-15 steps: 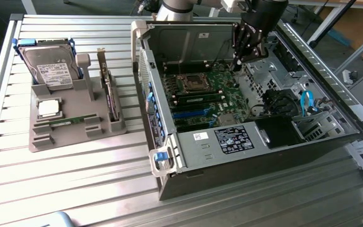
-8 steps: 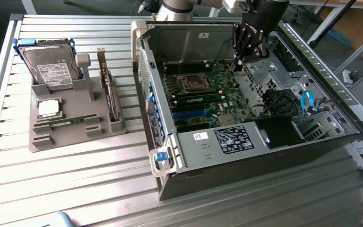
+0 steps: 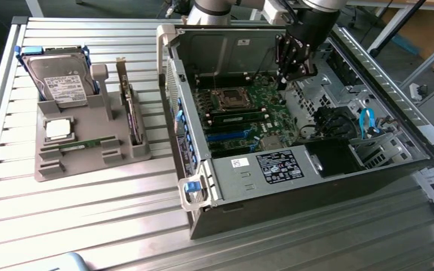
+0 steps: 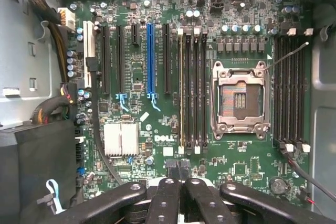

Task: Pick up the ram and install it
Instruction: 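Press down the ram until it locks into place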

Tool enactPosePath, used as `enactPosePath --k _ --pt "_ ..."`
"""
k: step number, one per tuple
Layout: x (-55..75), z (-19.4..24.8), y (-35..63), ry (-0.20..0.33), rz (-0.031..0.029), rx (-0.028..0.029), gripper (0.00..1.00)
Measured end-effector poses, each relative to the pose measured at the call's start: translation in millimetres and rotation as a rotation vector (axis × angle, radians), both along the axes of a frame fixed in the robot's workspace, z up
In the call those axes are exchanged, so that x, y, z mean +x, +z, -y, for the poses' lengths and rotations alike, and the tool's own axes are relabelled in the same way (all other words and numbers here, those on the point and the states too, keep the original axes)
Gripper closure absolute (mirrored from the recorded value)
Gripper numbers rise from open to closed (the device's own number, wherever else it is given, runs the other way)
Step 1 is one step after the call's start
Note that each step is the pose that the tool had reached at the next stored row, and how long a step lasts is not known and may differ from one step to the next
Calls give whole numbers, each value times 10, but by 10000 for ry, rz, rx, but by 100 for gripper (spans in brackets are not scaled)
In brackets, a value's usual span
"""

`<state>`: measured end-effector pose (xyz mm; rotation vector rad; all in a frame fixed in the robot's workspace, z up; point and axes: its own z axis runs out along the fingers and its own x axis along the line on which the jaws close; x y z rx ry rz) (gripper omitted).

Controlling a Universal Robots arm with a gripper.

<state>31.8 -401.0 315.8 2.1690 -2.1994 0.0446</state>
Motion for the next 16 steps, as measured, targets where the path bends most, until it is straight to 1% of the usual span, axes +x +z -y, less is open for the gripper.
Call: enactPosePath --k 11,12,16 --pt "2 0 -201 -1 0 -1 89" --pt "3 0 -237 0 0 0 89" --pt "4 0 -311 -1 0 0 89"
